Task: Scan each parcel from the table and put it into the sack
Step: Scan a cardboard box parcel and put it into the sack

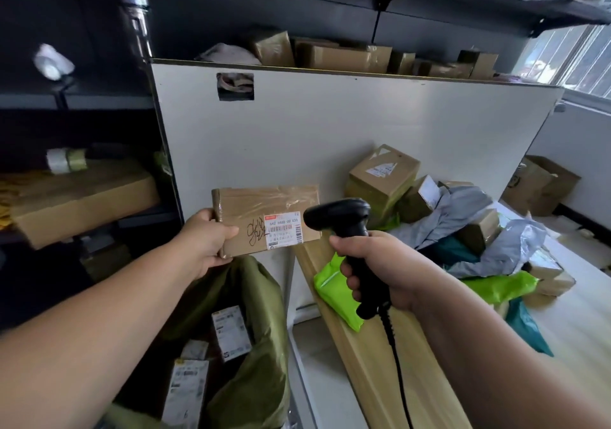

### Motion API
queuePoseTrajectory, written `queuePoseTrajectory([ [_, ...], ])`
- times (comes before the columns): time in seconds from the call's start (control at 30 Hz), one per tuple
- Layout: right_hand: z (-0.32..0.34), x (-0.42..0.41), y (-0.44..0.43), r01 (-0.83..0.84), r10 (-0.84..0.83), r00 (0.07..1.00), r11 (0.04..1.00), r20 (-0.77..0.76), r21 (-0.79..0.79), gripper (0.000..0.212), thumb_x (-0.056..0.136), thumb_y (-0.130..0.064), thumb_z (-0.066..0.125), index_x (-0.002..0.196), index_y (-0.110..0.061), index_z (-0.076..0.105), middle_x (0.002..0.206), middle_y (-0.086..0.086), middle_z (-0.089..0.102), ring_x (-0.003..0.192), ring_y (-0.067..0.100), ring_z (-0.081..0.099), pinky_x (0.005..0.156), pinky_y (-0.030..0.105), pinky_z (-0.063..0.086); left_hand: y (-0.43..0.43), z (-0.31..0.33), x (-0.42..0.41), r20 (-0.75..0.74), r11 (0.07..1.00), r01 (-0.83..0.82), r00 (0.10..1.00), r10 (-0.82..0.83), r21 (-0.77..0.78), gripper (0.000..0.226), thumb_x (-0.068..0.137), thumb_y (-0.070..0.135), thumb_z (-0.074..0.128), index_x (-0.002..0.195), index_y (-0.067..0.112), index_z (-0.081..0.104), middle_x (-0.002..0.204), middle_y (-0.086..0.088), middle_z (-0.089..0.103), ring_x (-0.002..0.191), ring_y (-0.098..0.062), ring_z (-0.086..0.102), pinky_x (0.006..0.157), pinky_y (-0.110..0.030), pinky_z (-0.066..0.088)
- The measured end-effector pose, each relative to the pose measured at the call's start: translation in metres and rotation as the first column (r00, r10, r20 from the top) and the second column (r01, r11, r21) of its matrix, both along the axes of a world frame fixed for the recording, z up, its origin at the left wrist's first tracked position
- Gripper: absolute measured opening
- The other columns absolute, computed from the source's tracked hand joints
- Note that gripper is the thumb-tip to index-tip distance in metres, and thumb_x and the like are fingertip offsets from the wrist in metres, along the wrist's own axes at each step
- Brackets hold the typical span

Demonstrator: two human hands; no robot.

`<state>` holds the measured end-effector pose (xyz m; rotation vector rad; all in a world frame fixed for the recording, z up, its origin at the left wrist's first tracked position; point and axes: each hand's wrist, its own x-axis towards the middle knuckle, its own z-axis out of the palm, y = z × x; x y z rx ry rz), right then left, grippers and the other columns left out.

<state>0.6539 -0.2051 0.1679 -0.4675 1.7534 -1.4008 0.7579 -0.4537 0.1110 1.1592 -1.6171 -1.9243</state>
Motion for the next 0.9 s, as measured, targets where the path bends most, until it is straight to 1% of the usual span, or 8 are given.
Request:
queuePoseTrajectory([
  [0.3,-0.002,0.018,-0.022,0.006,-0.006,1.0,1.0,-0.013,0.009,0.024,0.09,-0.028,0.07,0.087,-0.013,0.052,0.059,0.004,0.057,0.045,0.016,0.049,0.046,0.027,0.044,-0.023,-0.011,0.022,0.044,1.0,0.0,0.999,0.001,-0.013,0.03,0.091,0.002,0.058,0.11,0.025,0.052,0.099,-0.004,0.063,0.092,-0.026,0.061,0.078,-0.047,0.054],
  [0.33,-0.004,0.02,-0.024,0.005,-0.005,1.0,1.0,-0.011,0.01,0.023,0.09,-0.027,0.069,0.087,-0.012,0.052,0.059,0.004,0.057,0.045,0.016,0.049,0.046,0.027,0.044,-0.026,-0.014,0.026,0.06,1.0,-0.002,0.998,0.004,-0.028,0.03,0.09,0.003,0.059,0.109,0.025,0.051,0.098,-0.003,0.063,0.091,-0.025,0.061,0.076,-0.046,0.054],
  [0.47,-0.016,0.029,-0.036,0.019,-0.019,1.0,0.999,0.005,0.04,0.021,0.091,-0.026,0.069,0.092,-0.012,0.053,0.058,0.004,0.058,0.046,0.016,0.051,0.047,0.028,0.045,-0.042,-0.033,0.043,0.176,0.989,0.004,0.984,0.022,-0.146,0.029,0.091,0.007,0.059,0.114,0.022,0.05,0.093,-0.001,0.062,0.083,-0.019,0.061,0.057,-0.034,0.05],
  [0.53,-0.023,0.034,-0.043,0.026,-0.028,0.999,0.998,0.018,0.064,0.021,0.091,-0.026,0.068,0.093,-0.012,0.053,0.058,0.004,0.057,0.046,0.016,0.051,0.046,0.027,0.045,-0.052,-0.044,0.054,0.256,0.974,-0.001,0.965,0.06,-0.225,0.03,0.09,0.009,0.059,0.116,0.022,0.049,0.088,0.0,0.06,0.078,-0.018,0.06,0.054,-0.031,0.05],
  [0.6,-0.031,0.039,-0.051,0.032,-0.035,0.999,0.995,0.031,0.091,0.021,0.091,-0.026,0.068,0.094,-0.012,0.053,0.058,0.005,0.057,0.045,0.016,0.05,0.045,0.027,0.045,-0.063,-0.057,0.067,0.367,0.948,0.031,0.926,0.092,-0.317,0.033,0.089,0.012,0.058,0.117,0.024,0.047,0.085,0.001,0.057,0.075,-0.019,0.059,0.058,-0.033,0.052],
  [0.67,-0.04,0.043,-0.058,0.026,-0.032,0.998,0.993,0.047,0.113,0.022,0.091,-0.027,0.069,0.093,-0.011,0.053,0.059,0.005,0.057,0.046,0.017,0.05,0.046,0.028,0.045,-0.072,-0.069,0.08,0.48,0.917,0.125,0.874,0.08,-0.38,0.031,0.088,0.013,0.054,0.116,0.025,0.047,0.086,-0.001,0.058,0.077,-0.022,0.059,0.064,-0.035,0.053],
  [0.77,-0.054,0.048,-0.067,0.036,-0.047,0.996,0.99,0.073,0.137,0.023,0.09,-0.026,0.069,0.09,-0.011,0.052,0.057,0.005,0.056,0.046,0.017,0.049,0.046,0.028,0.044,-0.078,-0.092,0.094,0.592,0.876,0.284,0.806,0.003,-0.391,0.035,0.085,0.009,0.05,0.117,0.021,0.054,0.096,-0.004,0.063,0.087,-0.026,0.061,0.079,-0.039,0.054],
  [0.9,-0.075,0.052,-0.073,0.081,-0.1,0.989,0.982,0.108,0.169,0.023,0.09,-0.024,0.069,0.086,-0.011,0.051,0.055,0.006,0.054,0.043,0.017,0.047,0.043,0.027,0.043,-0.074,-0.121,0.097,0.747,0.787,0.478,0.664,-0.034,-0.389,0.039,0.087,0.013,0.048,0.124,0.026,0.053,0.106,-0.003,0.063,0.093,-0.025,0.06,0.077,-0.032,0.05],
])
